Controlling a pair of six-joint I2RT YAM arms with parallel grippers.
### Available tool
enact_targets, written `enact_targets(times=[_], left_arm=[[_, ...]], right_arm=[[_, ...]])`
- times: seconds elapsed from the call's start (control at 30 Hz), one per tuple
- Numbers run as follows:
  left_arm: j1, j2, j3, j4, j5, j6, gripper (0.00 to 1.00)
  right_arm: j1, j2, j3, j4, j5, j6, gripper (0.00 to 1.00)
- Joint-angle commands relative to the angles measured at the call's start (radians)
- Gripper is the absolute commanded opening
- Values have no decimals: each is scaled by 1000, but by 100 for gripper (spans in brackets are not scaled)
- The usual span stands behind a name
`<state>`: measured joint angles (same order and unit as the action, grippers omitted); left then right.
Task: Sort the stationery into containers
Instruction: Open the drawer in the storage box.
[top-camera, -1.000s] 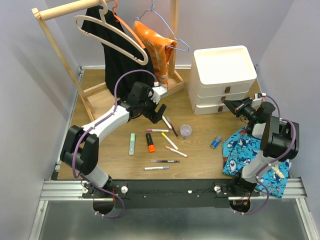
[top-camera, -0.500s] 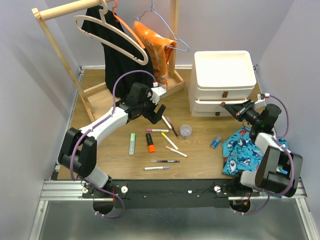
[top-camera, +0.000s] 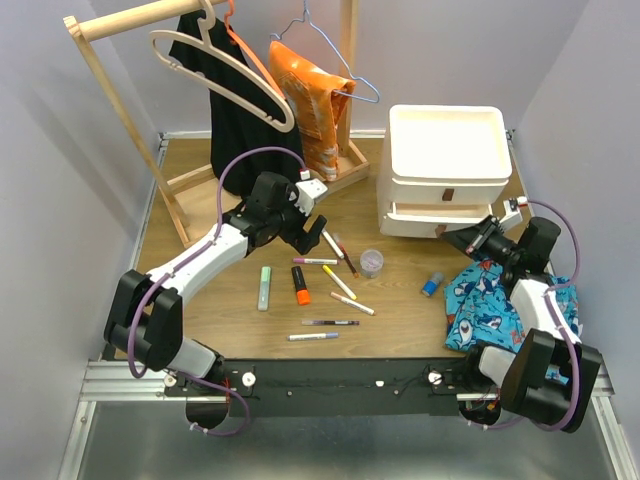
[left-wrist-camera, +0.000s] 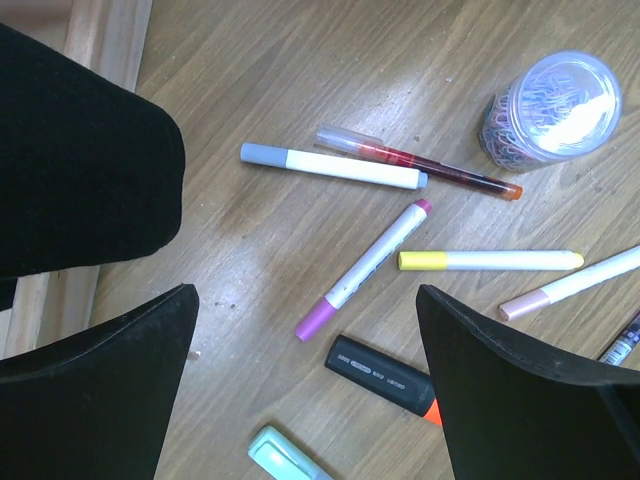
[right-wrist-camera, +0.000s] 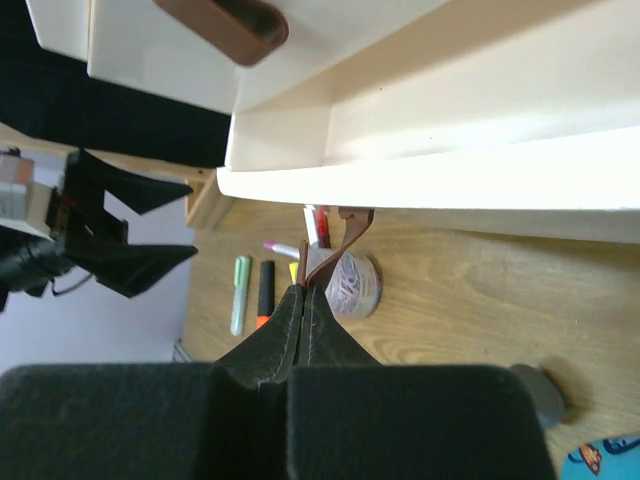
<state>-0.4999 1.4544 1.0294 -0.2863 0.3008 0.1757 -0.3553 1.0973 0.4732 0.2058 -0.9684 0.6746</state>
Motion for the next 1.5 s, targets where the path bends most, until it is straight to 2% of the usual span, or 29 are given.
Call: enact_targets(times=[0.0, 0.37, 0.77, 0.9, 0.93, 0.97, 1.03, 1.07, 1.1, 1.23, 1.47], left_arm=[[-6, -31, -14, 10, 3, 8, 99], [-6, -22, -5, 22, 17, 1, 99], [-6, -55, -29, 26, 18, 13, 99], [-6, -68, -34, 32, 21, 13, 99], [-6, -71, -34, 35, 21, 15, 99], [-6, -72, -32, 36, 23, 13, 99], [-6, -78, -31, 39, 26, 13, 99], [-6, -81, -31, 38, 29, 16, 99], [-6, -86, -29, 36, 41, 18, 99], [-6, -107, -46, 19, 79, 30, 99], [-43, -157, -112, 49, 114, -15, 99]], right_arm=[[3, -50, 56, -233, -122, -181, 1], [3, -96, 103, -474, -147, -363, 1], [15, -70, 183, -753, -24, -455, 1], [18, -68, 199, -790, 13, -461, 1], [18, -62, 202, -790, 19, -463, 3], [18, -59, 205, -792, 20, -461, 23], [18, -54, 208, -792, 22, -466, 32], [18, -57, 225, -812, 19, -474, 44], [18, -65, 232, -818, -2, -500, 49], [19, -137, 258, -858, -6, -533, 59], [19, -283, 326, -1000, -9, -575, 65]])
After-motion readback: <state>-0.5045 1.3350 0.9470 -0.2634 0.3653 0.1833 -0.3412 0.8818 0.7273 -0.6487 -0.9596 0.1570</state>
